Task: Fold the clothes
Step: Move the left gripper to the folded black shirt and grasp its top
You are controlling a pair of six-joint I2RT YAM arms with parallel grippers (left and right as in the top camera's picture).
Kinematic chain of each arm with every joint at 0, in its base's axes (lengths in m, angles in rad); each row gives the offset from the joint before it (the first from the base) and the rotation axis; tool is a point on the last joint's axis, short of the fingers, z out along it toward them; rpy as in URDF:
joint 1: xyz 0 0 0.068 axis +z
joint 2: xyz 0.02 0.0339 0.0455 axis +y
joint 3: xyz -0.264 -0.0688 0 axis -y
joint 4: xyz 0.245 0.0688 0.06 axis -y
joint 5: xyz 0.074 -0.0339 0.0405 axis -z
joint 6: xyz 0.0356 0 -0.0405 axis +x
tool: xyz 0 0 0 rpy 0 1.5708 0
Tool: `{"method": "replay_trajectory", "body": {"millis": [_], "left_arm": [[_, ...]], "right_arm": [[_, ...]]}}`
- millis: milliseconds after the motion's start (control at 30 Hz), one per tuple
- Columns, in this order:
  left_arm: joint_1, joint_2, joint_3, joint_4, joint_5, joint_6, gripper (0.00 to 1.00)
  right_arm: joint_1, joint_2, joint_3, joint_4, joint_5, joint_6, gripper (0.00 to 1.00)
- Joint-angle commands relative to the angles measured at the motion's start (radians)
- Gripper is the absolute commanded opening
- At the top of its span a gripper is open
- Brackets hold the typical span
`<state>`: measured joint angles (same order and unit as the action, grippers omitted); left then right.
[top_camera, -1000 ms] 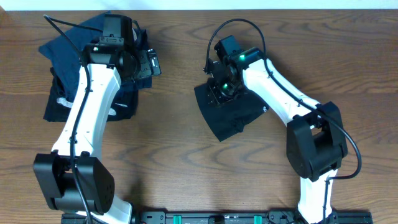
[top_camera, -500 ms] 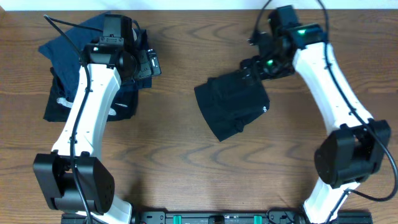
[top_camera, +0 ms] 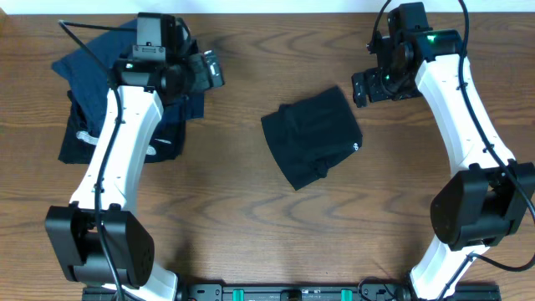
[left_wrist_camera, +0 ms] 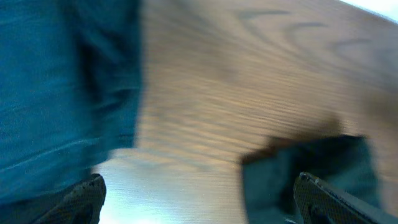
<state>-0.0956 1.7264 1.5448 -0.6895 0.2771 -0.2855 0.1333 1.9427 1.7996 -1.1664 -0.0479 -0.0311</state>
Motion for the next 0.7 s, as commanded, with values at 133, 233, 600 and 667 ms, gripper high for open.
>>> {"method": "replay_trajectory", "body": {"millis": [133,233,600,667], "left_arm": [[-0.13,0.034,-0.003,0.105,0.251,-0.011,0.8],[-0.202,0.051,-0.003,0.164,0.251,-0.005,0.06],[-0.344,0.203,-0.003,0.261,0.318,-0.078,0.06],[-0.348,0.238,-0.003,0.295,0.418,-0.075,0.06]], "right_arm": [[-0.002,-0.006,0.01,0.0,0.015,-0.011,0.99],[-0.002,-0.006,0.01,0.0,0.015,-0.011,0.99],[-0.001,-0.006,0.01,0.0,0.014,-0.011,0.99],[-0.001,-0.006,0.01,0.0,0.015,-0.011,0.99]]}}
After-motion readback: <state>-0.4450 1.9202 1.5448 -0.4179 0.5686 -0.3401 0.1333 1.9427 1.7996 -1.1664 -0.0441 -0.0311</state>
